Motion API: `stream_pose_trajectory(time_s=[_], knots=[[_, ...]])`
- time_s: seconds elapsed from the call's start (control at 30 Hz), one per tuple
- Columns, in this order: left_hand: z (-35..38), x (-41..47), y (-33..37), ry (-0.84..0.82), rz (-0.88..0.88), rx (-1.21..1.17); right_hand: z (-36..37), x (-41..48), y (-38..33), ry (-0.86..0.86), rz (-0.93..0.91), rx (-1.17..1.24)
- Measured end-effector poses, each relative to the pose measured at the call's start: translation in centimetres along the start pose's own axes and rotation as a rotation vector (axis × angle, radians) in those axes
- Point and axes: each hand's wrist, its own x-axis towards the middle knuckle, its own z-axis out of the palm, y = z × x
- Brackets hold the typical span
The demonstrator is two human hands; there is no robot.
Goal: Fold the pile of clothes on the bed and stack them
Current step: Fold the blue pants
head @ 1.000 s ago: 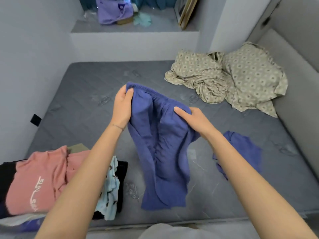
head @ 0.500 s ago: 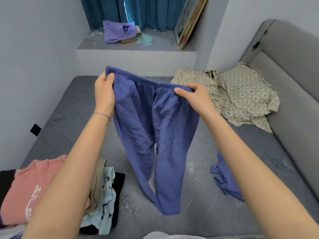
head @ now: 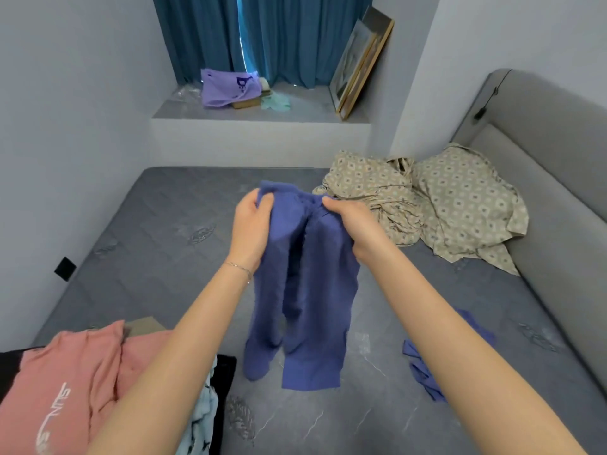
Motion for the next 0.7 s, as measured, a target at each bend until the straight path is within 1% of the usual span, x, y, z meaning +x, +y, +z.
stream_pose_trajectory(time_s=[0.07,0.13,0.2,0.27,0.37,0.43,0.5,0.53,0.57,0.6,0.67,0.7], knots=[[0.8,-0.9,-0.9,-0.053,0.021,0.043,0.8,0.0,1.0,-0.026,0.108,0.074],[0.9,-1.5,-1.8,-0.1,0.06,0.117,1.2,0.5,2.2,-0.013,0.175,0.092],[0.7,-2.0,-2.6,-0.183,0.107,0.189,1.5,0.9,3.1,-0.016,0.167,0.1],[0.6,-2.6,-2.9,-0.301,0.151,0.239,1.8,1.3,3.6,-0.041,0.141,0.155],[0.3,-3.2,-3.7,-0.444,0.235,0.335,1.8,1.6,3.7,-0.104,0.171,0.221],[-0.1,-3.5,-4.2,-0.549,0.263,0.375,1.5,1.8,4.0,-0.101,0.181,0.162],[-0.7,-3.7,-4.4,-0.627,0.206,0.315,1.4,2.0,4.3,-0.058,0.192,0.05],[-1.1,-3.6,-4.4,-0.622,0.157,0.25,1.3,2.2,4.6,-0.037,0.192,0.021],[-1.4,-3.4,-4.3,-0.567,0.105,0.177,1.3,2.1,4.7,-0.034,0.189,0.0],[-1.7,-3.0,-4.5,-0.478,0.056,0.106,1.2,2.0,4.9,-0.04,0.18,-0.013],[-2.1,-2.1,-4.8,-0.277,0.011,0.086,1.1,1.4,4.7,-0.088,0.136,0.01],[-2.1,-1.8,-5.0,-0.225,0.012,0.126,1.0,0.9,4.3,-0.131,0.114,0.022]])
